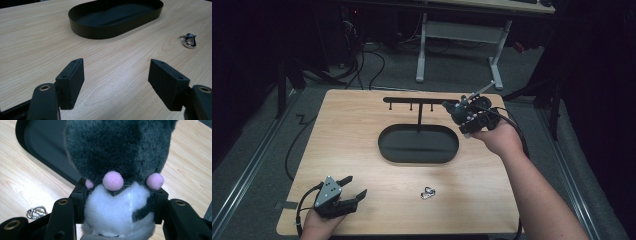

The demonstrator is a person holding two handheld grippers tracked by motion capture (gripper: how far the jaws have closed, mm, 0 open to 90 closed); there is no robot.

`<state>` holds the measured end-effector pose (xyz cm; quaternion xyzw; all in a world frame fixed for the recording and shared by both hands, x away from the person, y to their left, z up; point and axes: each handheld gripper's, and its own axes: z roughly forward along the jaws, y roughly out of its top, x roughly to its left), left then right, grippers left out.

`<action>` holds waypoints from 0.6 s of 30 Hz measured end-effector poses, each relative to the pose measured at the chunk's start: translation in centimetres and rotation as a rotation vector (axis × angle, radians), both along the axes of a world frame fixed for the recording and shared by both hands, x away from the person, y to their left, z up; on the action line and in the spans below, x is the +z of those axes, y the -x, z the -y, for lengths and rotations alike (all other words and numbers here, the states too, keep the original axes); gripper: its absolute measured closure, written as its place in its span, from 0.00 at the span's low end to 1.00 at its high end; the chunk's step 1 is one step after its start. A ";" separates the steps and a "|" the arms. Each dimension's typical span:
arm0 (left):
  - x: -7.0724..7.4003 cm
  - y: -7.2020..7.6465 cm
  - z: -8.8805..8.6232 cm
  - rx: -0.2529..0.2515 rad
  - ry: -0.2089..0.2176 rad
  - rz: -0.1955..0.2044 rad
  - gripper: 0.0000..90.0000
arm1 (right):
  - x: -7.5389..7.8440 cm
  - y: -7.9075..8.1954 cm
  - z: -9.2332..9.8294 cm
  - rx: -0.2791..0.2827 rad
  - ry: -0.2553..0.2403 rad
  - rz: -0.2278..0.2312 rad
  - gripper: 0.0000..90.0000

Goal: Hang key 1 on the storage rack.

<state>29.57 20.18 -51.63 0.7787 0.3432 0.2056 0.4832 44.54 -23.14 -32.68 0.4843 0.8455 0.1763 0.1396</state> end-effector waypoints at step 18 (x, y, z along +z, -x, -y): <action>-0.1 0.0 0.2 -0.016 -0.009 -0.007 0.33 | -3.7 -0.2 2.5 -0.071 -0.005 -0.021 0.53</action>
